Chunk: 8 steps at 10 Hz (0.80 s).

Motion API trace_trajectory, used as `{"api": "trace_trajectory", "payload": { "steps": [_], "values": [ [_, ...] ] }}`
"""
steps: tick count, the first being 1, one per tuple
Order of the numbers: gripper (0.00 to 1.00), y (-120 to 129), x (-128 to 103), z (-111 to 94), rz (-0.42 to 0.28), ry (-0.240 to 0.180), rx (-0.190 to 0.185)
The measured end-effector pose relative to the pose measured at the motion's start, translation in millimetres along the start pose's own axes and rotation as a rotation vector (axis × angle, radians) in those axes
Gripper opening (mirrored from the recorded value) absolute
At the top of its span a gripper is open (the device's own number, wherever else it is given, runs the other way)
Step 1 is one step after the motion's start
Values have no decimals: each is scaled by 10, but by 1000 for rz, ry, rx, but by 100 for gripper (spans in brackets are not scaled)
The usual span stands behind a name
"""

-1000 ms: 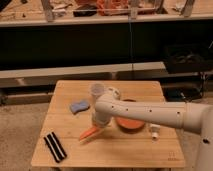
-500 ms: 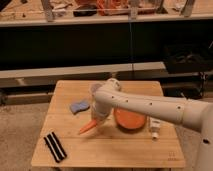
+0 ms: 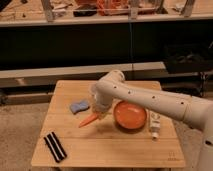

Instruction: Place the pepper in the ceramic cup

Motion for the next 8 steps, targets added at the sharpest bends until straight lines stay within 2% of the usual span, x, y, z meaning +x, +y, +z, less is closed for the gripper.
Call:
{"api": "trace_trajectory", "payload": {
  "steps": [3,5,6,8],
  "values": [
    [10,-102,48,-120,-1,-12,5],
    [0,-299,10,-132,-22,-1,7],
    [0,-335,27,-105,-26,1,9],
    [0,-353,102,-133,13,5,25]
  ]
}}
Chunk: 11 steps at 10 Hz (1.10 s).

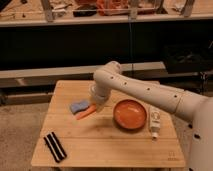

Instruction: Place the pepper in the ceramic cup

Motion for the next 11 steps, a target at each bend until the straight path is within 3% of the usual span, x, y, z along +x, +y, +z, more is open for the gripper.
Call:
{"api": "trace_trajectory", "payload": {
  "steps": [4,5,8,11],
  "values": [
    [1,-133,118,-154,43,-1,39],
    [5,-141,127,-171,51,2,45],
    [6,-103,239,-332,109,6,67],
    [6,-158,255,-364,154,9,89]
  ]
}}
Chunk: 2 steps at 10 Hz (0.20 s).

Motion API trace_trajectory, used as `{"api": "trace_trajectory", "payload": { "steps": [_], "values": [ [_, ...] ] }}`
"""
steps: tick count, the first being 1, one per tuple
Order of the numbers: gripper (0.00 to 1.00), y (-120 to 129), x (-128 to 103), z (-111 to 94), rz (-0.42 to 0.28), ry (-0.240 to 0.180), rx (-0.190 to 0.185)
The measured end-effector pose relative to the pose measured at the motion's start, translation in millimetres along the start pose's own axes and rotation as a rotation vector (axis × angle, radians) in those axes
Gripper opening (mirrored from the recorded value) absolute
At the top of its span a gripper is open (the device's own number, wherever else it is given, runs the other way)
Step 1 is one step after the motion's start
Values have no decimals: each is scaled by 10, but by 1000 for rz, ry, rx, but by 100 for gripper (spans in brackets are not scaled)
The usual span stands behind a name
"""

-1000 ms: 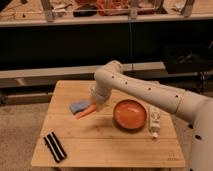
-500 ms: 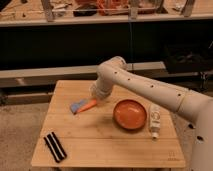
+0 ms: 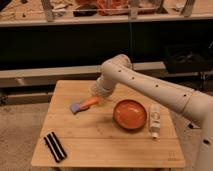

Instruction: Place the pepper in the ceramic cup

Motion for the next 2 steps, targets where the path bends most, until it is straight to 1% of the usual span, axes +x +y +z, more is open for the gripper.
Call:
{"api": "trace_trajectory", "payload": {
  "steps": [2],
  "values": [
    [6,8,78,-69,29,-1,5]
  ]
}}
